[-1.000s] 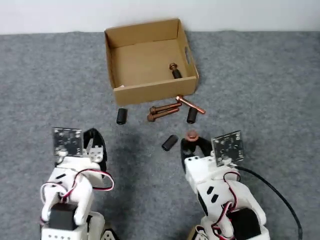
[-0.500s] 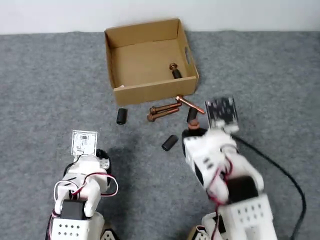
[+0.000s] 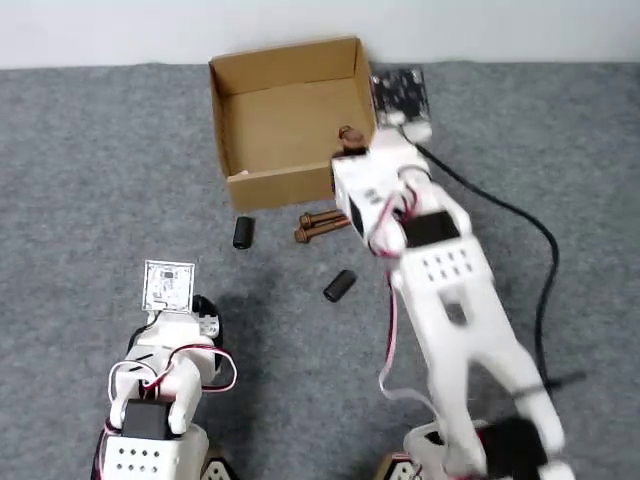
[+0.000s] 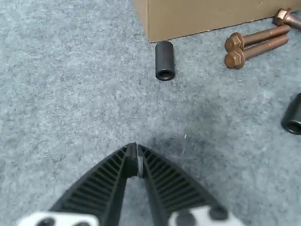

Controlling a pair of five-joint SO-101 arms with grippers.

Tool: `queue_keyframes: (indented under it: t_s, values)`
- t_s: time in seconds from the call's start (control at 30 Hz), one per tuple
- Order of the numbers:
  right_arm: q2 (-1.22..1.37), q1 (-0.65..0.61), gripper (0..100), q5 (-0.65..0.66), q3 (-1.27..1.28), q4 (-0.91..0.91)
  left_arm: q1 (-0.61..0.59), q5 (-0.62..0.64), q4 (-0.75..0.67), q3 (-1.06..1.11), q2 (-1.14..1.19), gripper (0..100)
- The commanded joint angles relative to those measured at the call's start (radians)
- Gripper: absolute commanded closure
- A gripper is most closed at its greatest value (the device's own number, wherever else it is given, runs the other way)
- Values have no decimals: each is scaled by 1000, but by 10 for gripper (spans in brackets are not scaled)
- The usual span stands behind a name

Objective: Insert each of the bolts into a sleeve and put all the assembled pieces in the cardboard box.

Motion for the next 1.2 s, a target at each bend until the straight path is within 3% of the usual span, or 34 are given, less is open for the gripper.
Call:
queue_keyframes:
  t_s: [0.0,0.13,0.27,0.57,0.63,0.77,0.97,1.17]
  values:
    - [148,7,991,-6,-207,-99,-3,-5,-29,-5,0,995]
    - [326,7,991,-6,-376,-136,-11,-5,-25,-5,2,995]
    - [499,8,991,-6,-549,-136,-101,-5,-29,-5,2,994]
    - [871,8,991,2,-902,-113,-106,-11,-26,-5,3,994]
    - [931,7,990,66,-948,-64,-106,-11,-26,-5,3,994]
    - [1006,2,982,133,-1002,30,-106,-11,-26,-5,3,994]
    - [1024,2,857,132,-1059,130,-107,-12,-25,-5,3,994]
    - [1020,1,953,132,-1201,268,-109,-12,-25,-5,3,994]
